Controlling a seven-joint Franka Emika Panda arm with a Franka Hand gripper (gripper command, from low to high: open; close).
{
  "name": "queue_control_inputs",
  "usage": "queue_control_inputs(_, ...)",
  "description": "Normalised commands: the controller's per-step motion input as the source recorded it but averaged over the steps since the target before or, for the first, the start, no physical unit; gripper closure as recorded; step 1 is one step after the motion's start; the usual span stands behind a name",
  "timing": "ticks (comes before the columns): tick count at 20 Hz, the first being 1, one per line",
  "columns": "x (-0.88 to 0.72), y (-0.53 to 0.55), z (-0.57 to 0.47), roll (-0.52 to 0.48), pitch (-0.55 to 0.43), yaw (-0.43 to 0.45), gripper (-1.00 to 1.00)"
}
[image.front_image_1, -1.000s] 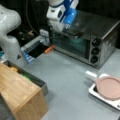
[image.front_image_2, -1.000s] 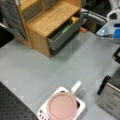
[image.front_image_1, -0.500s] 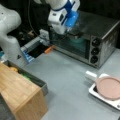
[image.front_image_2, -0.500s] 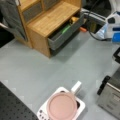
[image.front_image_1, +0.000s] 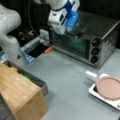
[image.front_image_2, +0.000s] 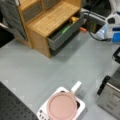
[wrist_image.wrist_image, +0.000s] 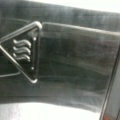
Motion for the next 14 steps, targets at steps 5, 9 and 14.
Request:
queue_control_inputs(5,-0.17,-0.38,-0.44,0.151,-0.188,0.002,-1.00)
queue_control_inputs(9,-0.15,-0.45,-0.42,0.125,-0.187,-0.021,-1.00)
queue_control_inputs(14,-0.11,-0.40,-0.21,0.112,-0.160,-0.015,-1.00)
